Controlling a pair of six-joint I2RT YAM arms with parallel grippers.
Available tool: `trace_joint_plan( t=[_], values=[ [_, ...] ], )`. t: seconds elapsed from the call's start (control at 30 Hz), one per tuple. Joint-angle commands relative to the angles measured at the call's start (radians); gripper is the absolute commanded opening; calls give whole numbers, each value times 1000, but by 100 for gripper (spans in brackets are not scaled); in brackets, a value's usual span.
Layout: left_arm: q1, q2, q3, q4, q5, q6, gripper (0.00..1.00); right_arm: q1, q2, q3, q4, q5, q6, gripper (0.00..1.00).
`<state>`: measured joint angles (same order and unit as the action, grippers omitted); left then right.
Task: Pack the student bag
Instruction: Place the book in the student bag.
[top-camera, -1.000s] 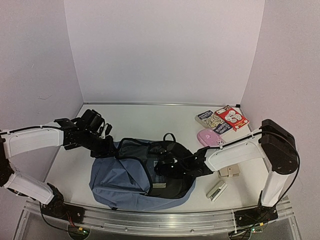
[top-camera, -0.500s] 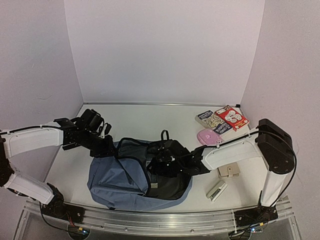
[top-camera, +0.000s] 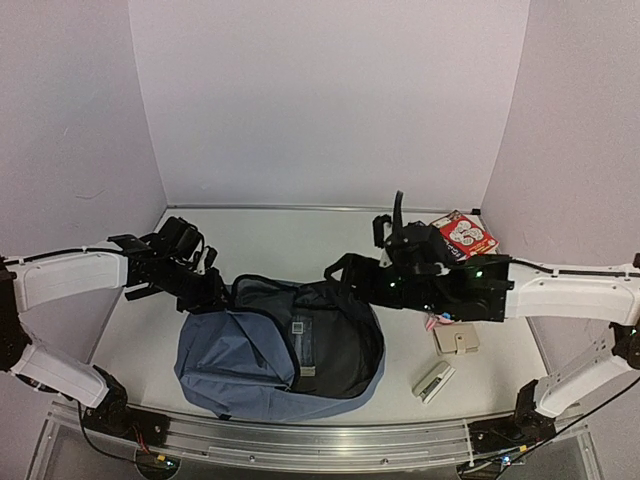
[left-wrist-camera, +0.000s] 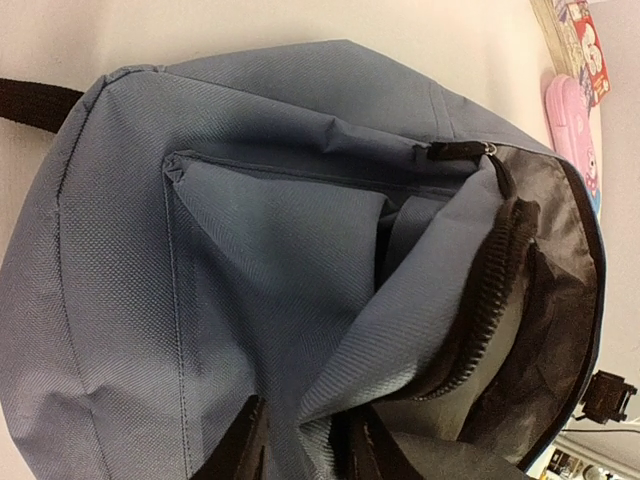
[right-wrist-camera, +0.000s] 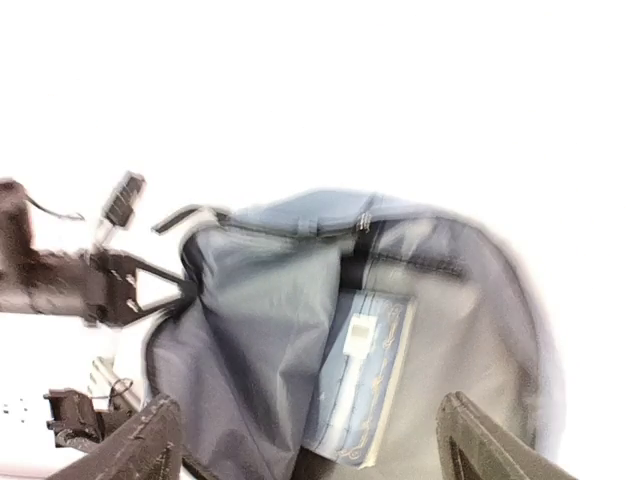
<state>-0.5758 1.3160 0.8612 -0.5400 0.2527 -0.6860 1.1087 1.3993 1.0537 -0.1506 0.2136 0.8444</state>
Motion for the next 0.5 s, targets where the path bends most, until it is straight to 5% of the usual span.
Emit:
trace_joint_plan(
  t=[0.0, 0.27, 0.47],
  values=[
    [8, -8, -1, 16, -11, 6, 35, -100, -44, 69, -267, 182, -103, 93],
    [10, -109, 34, -25, 12, 18, 87, -393, 46, 123, -300, 175, -320, 98],
    [15, -167, 94, -33, 86, 30, 100, -513, 223, 241, -299, 169, -463, 98]
  ],
)
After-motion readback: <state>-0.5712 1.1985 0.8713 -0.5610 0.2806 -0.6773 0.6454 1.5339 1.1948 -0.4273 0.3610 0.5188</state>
